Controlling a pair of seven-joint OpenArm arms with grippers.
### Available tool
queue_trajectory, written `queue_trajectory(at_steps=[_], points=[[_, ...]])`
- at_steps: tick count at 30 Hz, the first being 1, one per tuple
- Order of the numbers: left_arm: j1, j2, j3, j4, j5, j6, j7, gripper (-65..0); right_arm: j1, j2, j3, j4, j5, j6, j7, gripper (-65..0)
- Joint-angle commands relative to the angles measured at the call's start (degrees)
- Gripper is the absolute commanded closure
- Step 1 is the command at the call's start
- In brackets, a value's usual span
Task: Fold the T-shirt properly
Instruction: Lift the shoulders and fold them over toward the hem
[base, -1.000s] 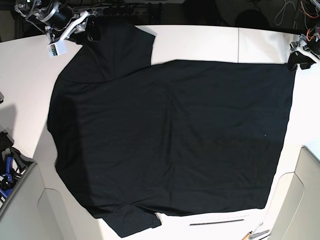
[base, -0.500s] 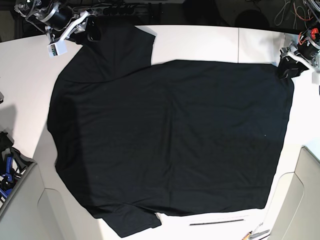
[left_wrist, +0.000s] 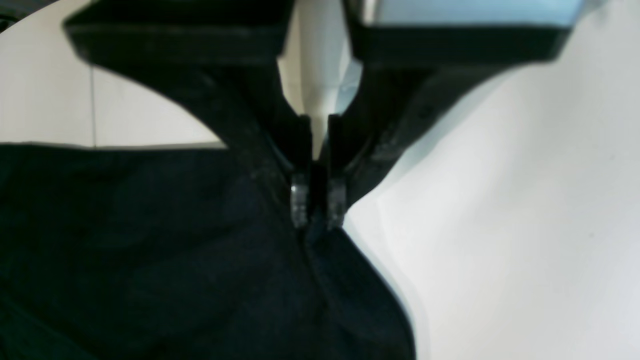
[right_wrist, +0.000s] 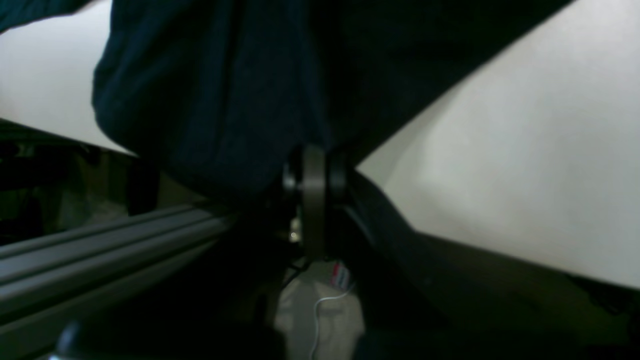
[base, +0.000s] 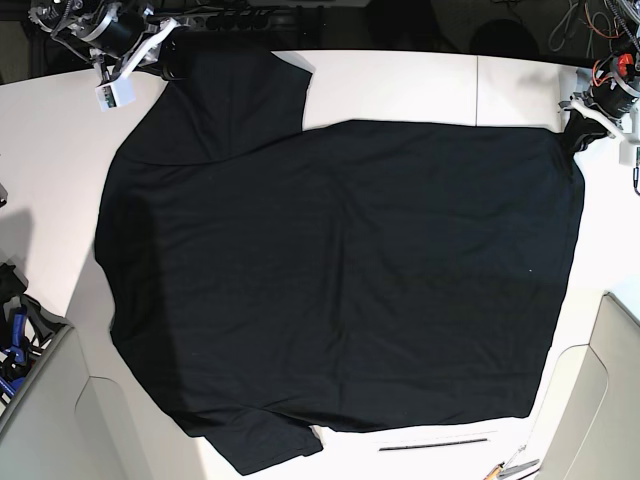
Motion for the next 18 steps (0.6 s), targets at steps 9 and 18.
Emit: queue_trajectory(at_steps=[9, 18], points=[[0.3, -1.0, -5.2, 4.2, 0.1, -3.3, -0.2, 0.0, -0.2, 0.4, 2.4, 4.9, 8.2, 2.3, -2.3, 0.0], [-3.8, -0.8, -8.4, 5.9, 0.3, -3.3, -1.5, 0.0, 4.5, 0.5, 8.2, 11.4, 9.6, 2.6, -2.3, 0.0]])
